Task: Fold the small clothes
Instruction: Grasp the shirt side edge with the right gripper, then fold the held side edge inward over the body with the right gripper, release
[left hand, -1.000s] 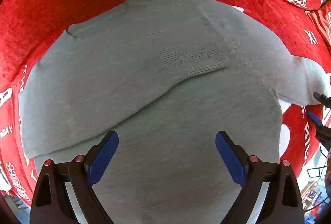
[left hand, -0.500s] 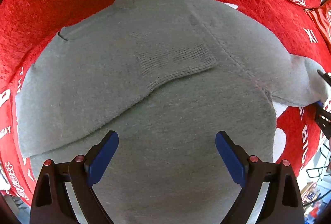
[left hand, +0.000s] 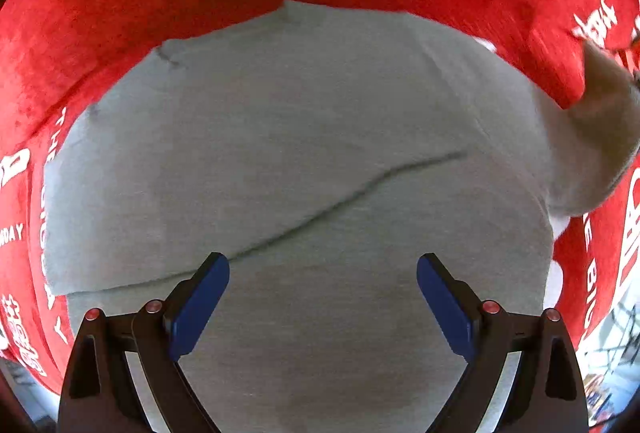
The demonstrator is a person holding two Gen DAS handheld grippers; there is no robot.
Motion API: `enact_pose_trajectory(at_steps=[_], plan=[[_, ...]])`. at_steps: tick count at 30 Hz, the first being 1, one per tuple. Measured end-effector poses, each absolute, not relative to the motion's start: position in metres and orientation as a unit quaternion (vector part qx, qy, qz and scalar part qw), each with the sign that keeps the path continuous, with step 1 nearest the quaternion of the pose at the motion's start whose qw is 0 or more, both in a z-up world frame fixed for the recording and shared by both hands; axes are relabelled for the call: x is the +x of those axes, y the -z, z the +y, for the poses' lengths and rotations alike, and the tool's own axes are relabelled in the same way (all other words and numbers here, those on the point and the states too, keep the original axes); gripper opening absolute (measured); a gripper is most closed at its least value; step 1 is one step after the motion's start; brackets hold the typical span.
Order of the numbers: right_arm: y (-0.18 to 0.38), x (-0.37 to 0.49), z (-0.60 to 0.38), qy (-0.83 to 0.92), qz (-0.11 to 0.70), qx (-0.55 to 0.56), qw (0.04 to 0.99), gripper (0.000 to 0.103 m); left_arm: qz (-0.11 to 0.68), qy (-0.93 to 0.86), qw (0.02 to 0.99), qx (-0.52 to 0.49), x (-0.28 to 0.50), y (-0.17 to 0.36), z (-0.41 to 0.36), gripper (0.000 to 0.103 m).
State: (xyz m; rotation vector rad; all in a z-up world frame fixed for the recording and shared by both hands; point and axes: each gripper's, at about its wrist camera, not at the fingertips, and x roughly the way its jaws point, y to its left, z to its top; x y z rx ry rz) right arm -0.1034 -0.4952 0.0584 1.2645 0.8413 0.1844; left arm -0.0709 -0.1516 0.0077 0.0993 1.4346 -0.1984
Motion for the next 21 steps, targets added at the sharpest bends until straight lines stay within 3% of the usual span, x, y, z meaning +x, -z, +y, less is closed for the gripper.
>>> enact_pose_trajectory(at_steps=[6, 11, 16, 18, 19, 21], plan=[[-0.088, -0.04, -0.36, -0.204, 0.471, 0.406, 0.756, 0.009, 0.651, 0.053, 0.757, 0.022, -0.065, -0.012, -0.097, 0.095], [-0.039, -0.023, -0.256, -0.229, 0.565, 0.336, 0.718, 0.009, 0.647, 0.009, 0.762, 0.001, -0.064, -0.014, -0.05, 0.095], [0.002, -0.031, -0.225, -0.175, 0.634, 0.298, 0.692, 0.015, 0.647, -0.02, 0.762, -0.017, -0.068, -0.011, -0.004, 0.095], [0.006, -0.04, -0.234, -0.158, 0.632, 0.327, 0.685, 0.026, 0.647, -0.027, 0.761, -0.023, -0.069, -0.009, 0.007, 0.095], [0.004, -0.043, -0.238, -0.151, 0.626, 0.338, 0.686, 0.045, 0.648, -0.031, 0.761, -0.026, -0.069, -0.009, 0.012, 0.095], [-0.003, -0.05, -0.253, -0.127, 0.601, 0.372, 0.696, 0.054, 0.647, -0.036, 0.761, -0.03, -0.067, -0.008, 0.013, 0.095]])
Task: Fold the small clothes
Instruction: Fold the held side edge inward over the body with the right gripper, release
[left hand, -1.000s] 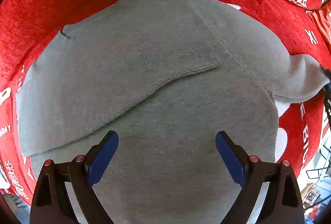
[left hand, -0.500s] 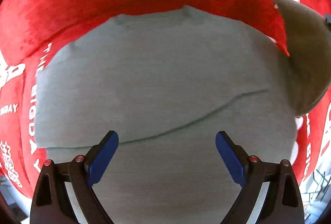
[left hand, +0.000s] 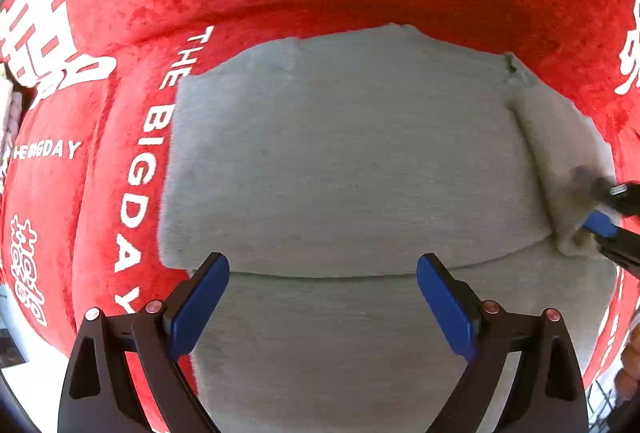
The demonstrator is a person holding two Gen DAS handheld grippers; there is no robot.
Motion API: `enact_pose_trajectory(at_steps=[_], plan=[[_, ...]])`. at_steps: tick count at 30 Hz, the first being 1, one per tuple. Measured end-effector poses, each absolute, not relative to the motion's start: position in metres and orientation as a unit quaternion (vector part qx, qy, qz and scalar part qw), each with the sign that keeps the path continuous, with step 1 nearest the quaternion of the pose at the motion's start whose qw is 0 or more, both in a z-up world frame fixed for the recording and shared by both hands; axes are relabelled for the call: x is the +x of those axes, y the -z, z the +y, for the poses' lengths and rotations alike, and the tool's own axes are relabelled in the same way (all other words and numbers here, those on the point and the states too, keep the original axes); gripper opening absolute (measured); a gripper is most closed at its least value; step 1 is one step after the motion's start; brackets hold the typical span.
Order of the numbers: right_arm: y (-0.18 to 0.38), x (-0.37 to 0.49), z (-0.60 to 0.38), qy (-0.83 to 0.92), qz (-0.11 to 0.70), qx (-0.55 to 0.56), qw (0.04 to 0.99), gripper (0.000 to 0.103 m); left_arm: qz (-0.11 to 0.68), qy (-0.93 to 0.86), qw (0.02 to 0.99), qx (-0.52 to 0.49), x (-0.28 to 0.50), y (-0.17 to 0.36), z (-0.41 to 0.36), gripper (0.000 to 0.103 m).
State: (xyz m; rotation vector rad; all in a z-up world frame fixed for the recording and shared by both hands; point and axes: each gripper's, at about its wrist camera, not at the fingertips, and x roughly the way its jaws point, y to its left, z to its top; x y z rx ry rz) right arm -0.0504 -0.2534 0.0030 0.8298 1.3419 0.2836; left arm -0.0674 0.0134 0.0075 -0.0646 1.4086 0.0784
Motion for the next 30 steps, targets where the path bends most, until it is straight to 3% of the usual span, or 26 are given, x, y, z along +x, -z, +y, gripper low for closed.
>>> enact_pose_trajectory(at_steps=[5, 6, 7, 8, 13, 18, 22, 25, 27, 28, 29, 30], plan=[[0.005, -0.051, -0.294, -0.014, 0.555, 0.473, 0.684, 0.052, 0.647, -0.04, 0.76, -0.044, -0.07, -0.002, 0.032, 0.095], [0.007, -0.051, -0.295, -0.007, 0.553, 0.483, 0.679, 0.045, 0.647, -0.04, 0.76, -0.047, -0.07, -0.002, 0.035, 0.095], [0.008, -0.048, -0.294, -0.003, 0.551, 0.484, 0.679, 0.021, 0.647, -0.041, 0.76, -0.049, -0.07, -0.002, 0.038, 0.095], [0.003, -0.042, -0.287, -0.009, 0.552, 0.465, 0.692, 0.009, 0.647, -0.041, 0.76, -0.049, -0.07, -0.005, 0.039, 0.095], [-0.037, -0.022, -0.223, -0.11, 0.554, 0.352, 0.747, 0.008, 0.644, -0.044, 0.762, -0.052, -0.073, -0.007, 0.053, 0.095], [-0.053, -0.023, -0.121, -0.225, 0.58, 0.187, 0.76, 0.008, 0.635, -0.057, 0.767, -0.07, -0.073, -0.009, 0.079, 0.095], [-0.019, -0.054, -0.063, -0.268, 0.631, 0.073, 0.724, 0.009, 0.627, -0.063, 0.768, -0.113, -0.075, -0.01, 0.108, 0.095], [0.003, -0.068, -0.067, -0.259, 0.658, 0.036, 0.706, 0.016, 0.626, -0.057, 0.767, -0.127, -0.076, -0.009, 0.12, 0.095], [0.004, -0.08, -0.07, -0.262, 0.66, 0.04, 0.703, 0.031, 0.624, -0.043, 0.768, -0.137, -0.075, -0.01, 0.122, 0.095], [0.003, -0.084, -0.078, -0.263, 0.659, 0.05, 0.703, 0.046, 0.624, -0.03, 0.767, -0.145, -0.075, -0.01, 0.121, 0.095], [0.0, -0.088, -0.087, -0.259, 0.659, 0.067, 0.703, 0.054, 0.624, -0.021, 0.767, -0.151, -0.074, -0.01, 0.118, 0.095], [-0.001, -0.09, -0.097, -0.253, 0.659, 0.075, 0.704, 0.054, 0.624, -0.003, 0.765, -0.16, -0.073, -0.01, 0.113, 0.095]])
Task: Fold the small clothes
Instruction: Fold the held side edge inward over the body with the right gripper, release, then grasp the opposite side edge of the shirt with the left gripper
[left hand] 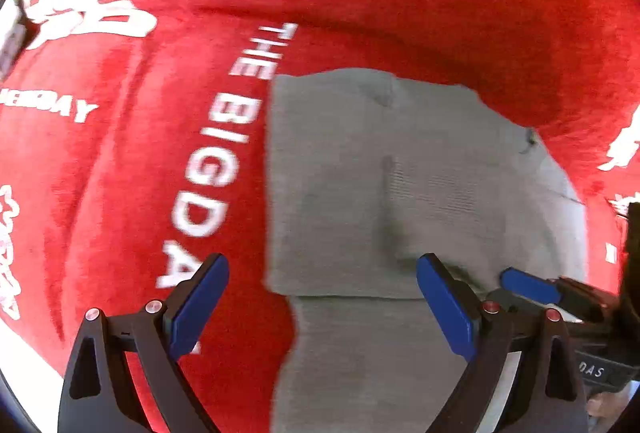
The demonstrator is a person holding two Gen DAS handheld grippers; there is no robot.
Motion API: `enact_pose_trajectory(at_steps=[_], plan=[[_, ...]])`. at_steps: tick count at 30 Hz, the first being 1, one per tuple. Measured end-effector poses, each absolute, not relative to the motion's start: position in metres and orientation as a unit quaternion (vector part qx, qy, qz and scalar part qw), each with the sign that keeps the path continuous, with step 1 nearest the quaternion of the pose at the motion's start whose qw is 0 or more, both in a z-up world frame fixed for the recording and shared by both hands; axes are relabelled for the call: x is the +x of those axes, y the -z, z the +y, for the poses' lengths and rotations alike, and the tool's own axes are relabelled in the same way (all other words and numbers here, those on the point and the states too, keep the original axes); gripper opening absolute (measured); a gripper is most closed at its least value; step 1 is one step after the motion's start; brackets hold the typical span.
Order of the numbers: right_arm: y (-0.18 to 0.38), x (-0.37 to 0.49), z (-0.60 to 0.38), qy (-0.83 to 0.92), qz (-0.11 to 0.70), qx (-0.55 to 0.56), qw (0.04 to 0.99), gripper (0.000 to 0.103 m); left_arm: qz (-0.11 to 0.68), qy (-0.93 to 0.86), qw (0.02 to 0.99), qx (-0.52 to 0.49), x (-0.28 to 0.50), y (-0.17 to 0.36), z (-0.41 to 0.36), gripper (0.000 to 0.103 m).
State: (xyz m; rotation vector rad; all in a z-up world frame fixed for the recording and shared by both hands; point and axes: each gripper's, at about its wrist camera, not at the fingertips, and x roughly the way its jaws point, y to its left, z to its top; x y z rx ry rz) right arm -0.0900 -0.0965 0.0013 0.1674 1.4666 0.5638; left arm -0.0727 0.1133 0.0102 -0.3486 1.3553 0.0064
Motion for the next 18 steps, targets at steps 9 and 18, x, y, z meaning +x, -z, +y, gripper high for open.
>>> enact_pose_trajectory(at_steps=[9, 18], plan=[[0.001, -0.116, -0.223, -0.116, 0.666, 0.276, 0.683, 0.054, 0.643, 0.081, 0.728, -0.224, -0.042, 0.014, 0.068, 0.068], [0.021, -0.146, -0.342, 0.032, 0.576, 0.473, 0.666, 0.006, 0.623, 0.079, 0.741, -0.237, -0.038, 0.001, 0.07, 0.009]])
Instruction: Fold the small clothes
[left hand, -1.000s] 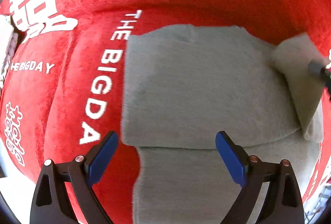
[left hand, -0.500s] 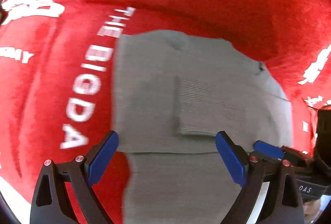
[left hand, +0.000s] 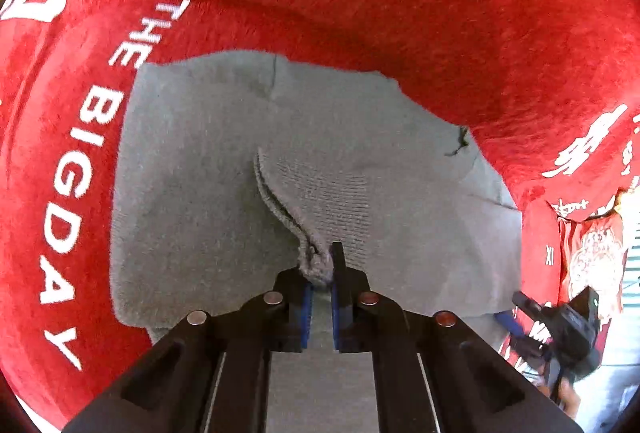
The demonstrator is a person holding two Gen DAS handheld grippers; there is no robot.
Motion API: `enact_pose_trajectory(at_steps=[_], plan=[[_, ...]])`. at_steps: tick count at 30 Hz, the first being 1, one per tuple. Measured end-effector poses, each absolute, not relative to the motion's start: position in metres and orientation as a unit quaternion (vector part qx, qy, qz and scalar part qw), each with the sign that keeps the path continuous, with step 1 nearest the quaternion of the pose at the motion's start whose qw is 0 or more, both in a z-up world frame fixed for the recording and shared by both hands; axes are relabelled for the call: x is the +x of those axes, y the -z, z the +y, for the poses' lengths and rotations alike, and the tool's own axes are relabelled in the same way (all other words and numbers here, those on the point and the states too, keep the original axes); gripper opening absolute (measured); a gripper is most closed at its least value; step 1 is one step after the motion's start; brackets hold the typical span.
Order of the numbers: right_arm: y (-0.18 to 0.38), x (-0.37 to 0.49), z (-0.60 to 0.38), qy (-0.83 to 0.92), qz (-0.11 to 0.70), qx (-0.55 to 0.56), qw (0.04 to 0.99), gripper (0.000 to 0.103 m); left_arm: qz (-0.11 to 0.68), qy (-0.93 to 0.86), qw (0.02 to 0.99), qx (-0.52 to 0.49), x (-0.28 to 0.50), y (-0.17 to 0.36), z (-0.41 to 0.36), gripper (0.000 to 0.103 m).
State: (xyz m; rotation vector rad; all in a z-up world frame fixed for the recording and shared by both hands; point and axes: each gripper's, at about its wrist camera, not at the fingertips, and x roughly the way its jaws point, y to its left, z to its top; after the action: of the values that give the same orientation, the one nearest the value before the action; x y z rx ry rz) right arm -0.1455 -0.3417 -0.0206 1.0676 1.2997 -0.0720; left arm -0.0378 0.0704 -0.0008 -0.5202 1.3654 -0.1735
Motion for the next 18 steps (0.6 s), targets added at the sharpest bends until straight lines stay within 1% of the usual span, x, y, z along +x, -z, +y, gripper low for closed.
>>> enact_pose_trajectory(at_steps=[2, 5, 8, 11, 13, 18], plan=[[0.015, -0.139, -0.35, 0.025, 0.575, 0.455, 0.679, 0.006, 0.62, 0.08, 0.746, -0.228, -0.044, -0.005, 0.065, 0.009], [0.004, -0.134, -0.349, 0.003, 0.587, 0.399, 0.704, 0.006, 0.622, 0.079, 0.752, -0.204, -0.053, -0.005, 0.059, 0.009], [0.02, -0.135, -0.358, 0.003, 0.616, 0.371, 0.695, 0.006, 0.635, 0.069, 0.749, -0.173, -0.06, 0.009, 0.053, 0.009], [0.027, -0.137, -0.351, -0.005, 0.616, 0.378, 0.692, 0.005, 0.636, 0.065, 0.753, -0.156, -0.063, 0.008, 0.053, 0.009], [0.024, -0.136, -0.347, -0.01, 0.623, 0.364, 0.692, 0.009, 0.633, 0.047, 0.761, -0.135, -0.064, 0.002, 0.054, 0.009], [0.0, -0.146, -0.342, -0.015, 0.636, 0.309, 0.707, 0.015, 0.64, -0.002, 0.762, -0.094, -0.071, -0.006, 0.076, 0.009]])
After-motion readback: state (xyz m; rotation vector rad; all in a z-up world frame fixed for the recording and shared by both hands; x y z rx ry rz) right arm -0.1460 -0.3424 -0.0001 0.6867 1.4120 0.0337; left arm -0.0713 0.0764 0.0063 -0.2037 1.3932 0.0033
